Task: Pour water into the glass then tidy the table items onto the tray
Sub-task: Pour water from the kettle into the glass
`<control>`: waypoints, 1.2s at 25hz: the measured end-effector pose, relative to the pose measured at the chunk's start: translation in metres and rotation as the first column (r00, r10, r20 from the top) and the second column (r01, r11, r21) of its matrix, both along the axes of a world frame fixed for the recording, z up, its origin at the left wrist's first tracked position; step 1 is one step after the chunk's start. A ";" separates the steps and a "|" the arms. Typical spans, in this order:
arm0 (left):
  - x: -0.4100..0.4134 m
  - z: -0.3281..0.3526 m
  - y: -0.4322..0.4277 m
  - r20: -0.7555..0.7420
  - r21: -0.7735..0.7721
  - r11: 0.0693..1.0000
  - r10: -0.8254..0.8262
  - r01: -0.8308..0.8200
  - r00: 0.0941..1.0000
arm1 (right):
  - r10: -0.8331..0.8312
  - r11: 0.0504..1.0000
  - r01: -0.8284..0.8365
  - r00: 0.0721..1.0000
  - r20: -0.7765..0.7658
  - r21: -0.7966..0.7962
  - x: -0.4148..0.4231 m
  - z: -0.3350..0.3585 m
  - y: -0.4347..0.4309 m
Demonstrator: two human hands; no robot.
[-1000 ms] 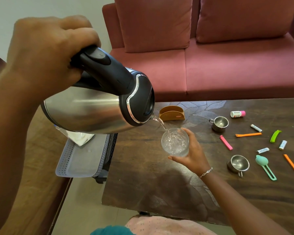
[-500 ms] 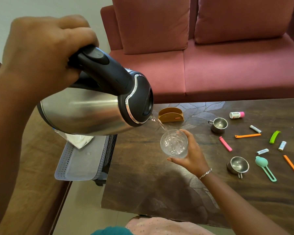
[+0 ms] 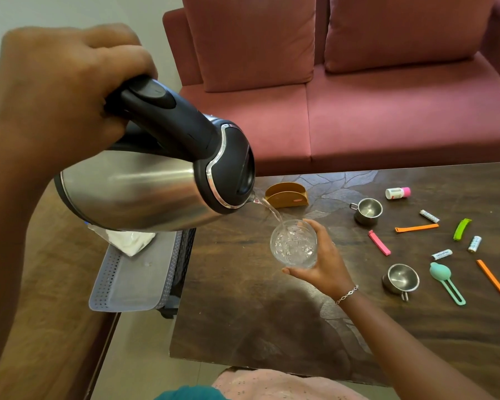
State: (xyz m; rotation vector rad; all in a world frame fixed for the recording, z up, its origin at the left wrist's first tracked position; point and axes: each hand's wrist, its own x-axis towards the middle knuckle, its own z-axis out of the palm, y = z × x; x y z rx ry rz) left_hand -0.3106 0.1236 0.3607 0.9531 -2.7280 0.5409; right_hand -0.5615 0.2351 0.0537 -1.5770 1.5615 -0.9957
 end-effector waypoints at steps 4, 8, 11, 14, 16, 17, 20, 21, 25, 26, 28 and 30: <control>-0.002 -0.002 0.001 -0.022 0.007 1.000 0.001 -0.001 1.000 | -0.009 1.000 0.009 1.000 0.002 0.004 -0.002 -0.002 0.001; -0.006 0.000 0.002 -0.049 0.038 0.999 -0.001 0.003 0.999 | -0.010 1.000 0.010 1.000 -0.001 0.002 -0.001 -0.001 0.001; -0.003 -0.003 0.000 -0.053 -0.010 1.000 -0.009 0.009 0.999 | -0.002 1.000 0.002 1.000 -0.003 0.000 0.001 0.001 0.001; 0.005 -0.002 -0.005 -0.051 0.007 1.000 0.003 -0.003 0.999 | -0.003 1.000 0.003 1.000 0.006 -0.002 0.002 0.003 0.001; 0.006 0.000 -0.005 -0.030 -0.007 1.000 0.014 -0.015 0.999 | -0.006 1.000 0.006 1.000 0.009 -0.002 0.003 0.004 0.001; 0.004 -0.001 -0.004 -0.013 -0.028 0.999 0.018 -0.019 1.000 | -0.004 1.000 0.004 1.000 0.011 -0.001 0.004 0.004 0.001; 0.005 -0.002 -0.003 -0.029 -0.005 1.000 0.026 -0.027 0.999 | 0.012 1.000 -0.012 1.000 0.013 0.001 0.006 0.004 0.001; 0.005 -0.002 -0.001 -0.042 0.007 0.999 0.033 -0.033 0.999 | 0.015 1.000 -0.015 1.000 0.012 0.002 0.007 0.005 0.001; 0.010 -0.006 0.008 -0.133 0.014 0.995 0.095 -0.094 0.987 | 0.024 1.000 -0.024 0.999 0.025 -0.010 0.012 0.011 -0.001; 0.009 -0.009 0.013 -0.149 0.034 0.991 0.130 -0.126 0.980 | 0.030 0.999 -0.030 0.999 0.030 -0.017 0.013 0.013 -0.002; 0.007 -0.014 0.024 -0.199 0.045 0.983 0.183 -0.177 0.963 | 0.039 0.999 -0.038 0.998 0.041 -0.036 0.017 0.017 -0.005; 0.006 -0.020 0.033 -0.251 0.069 0.969 0.246 -0.236 0.936 | 0.041 0.998 -0.039 0.998 0.049 -0.047 0.020 0.021 -0.007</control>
